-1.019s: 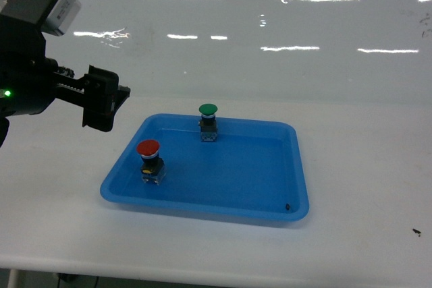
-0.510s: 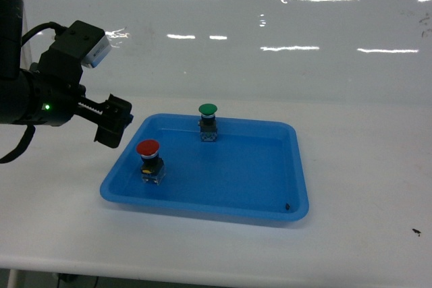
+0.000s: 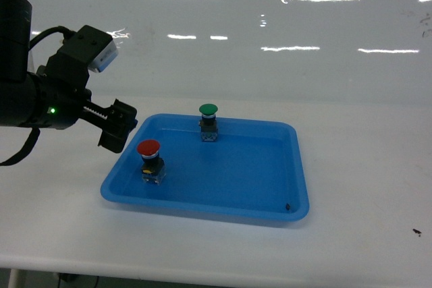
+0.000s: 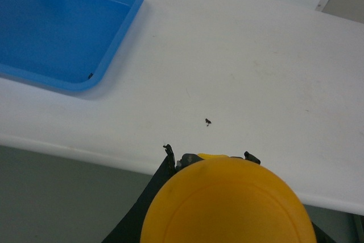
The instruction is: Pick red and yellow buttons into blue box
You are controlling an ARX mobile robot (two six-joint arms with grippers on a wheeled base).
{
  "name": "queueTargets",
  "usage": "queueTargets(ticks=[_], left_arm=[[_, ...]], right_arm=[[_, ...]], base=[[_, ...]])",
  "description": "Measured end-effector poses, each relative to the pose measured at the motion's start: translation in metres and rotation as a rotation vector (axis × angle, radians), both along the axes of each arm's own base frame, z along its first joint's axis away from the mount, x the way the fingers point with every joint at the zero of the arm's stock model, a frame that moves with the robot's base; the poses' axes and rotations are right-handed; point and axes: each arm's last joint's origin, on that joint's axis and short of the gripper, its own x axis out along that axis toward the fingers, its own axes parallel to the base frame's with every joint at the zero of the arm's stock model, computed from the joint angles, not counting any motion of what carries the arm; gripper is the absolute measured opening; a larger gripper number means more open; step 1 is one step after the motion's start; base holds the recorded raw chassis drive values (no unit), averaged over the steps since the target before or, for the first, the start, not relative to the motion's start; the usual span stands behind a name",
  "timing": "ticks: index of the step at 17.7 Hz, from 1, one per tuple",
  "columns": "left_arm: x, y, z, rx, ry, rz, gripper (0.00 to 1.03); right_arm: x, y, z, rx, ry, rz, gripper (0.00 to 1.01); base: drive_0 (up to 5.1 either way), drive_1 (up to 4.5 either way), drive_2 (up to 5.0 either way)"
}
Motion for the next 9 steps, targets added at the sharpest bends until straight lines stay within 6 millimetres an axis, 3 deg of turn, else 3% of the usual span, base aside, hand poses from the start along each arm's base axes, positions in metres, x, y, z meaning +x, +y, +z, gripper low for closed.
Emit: queueTargets(ticks=[4,9], left_arm=[[0.015,-0.009,-0.022,0.032,0.067,-0.033,0.98],[0.023,-0.019,-0.027,0.03,0.086,-0.063,0.98]], right_arm=[[0.0,0.0,0.0,0.0,0.0,0.0,0.27],[0.0,0.0,0.0,0.0,0.0,0.0,0.27]], base=[[0.0,0.0,0.0],[0.0,0.0,0.0]])
